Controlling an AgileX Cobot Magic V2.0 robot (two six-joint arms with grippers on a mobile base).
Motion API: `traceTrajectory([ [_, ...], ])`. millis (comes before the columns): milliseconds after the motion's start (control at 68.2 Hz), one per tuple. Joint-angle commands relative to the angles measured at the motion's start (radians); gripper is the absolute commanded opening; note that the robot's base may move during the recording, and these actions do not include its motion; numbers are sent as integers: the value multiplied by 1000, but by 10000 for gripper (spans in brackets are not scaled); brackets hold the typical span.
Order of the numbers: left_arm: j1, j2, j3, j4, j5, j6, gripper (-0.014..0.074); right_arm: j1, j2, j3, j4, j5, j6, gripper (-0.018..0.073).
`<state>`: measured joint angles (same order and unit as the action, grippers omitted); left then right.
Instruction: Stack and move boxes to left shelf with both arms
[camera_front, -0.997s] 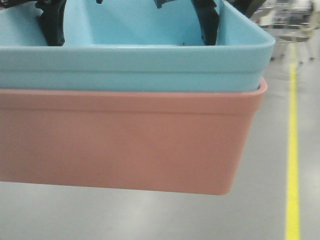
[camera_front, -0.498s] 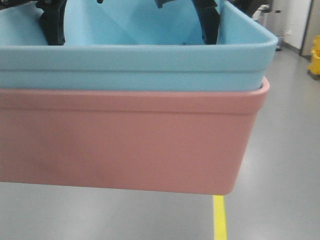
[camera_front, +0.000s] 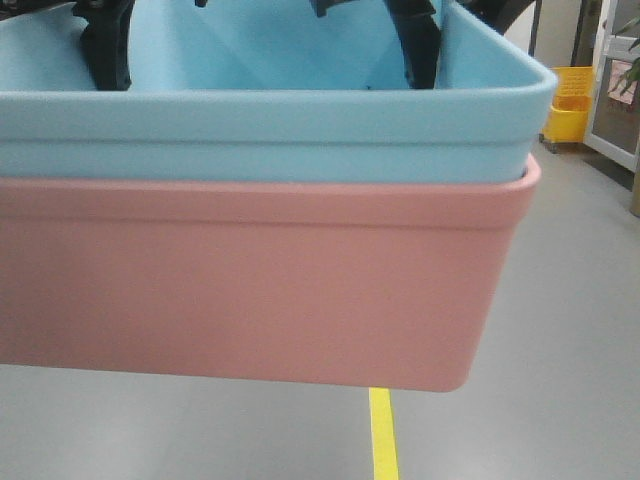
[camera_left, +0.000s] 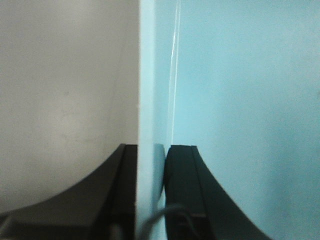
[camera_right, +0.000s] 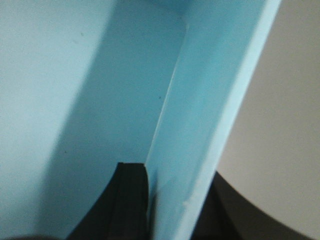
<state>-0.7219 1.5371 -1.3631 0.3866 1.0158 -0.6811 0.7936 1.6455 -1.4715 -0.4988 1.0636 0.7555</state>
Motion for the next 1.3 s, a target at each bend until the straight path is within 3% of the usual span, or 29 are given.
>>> traceTrajectory([
  [0, -58, -47, -54, -131, -232, 1, -12, 31, -34, -54, 59, -275, 31, 57],
  [1290, -58, -31, -54, -131, -228, 1, -12, 26, -34, -54, 57, -249, 31, 57],
])
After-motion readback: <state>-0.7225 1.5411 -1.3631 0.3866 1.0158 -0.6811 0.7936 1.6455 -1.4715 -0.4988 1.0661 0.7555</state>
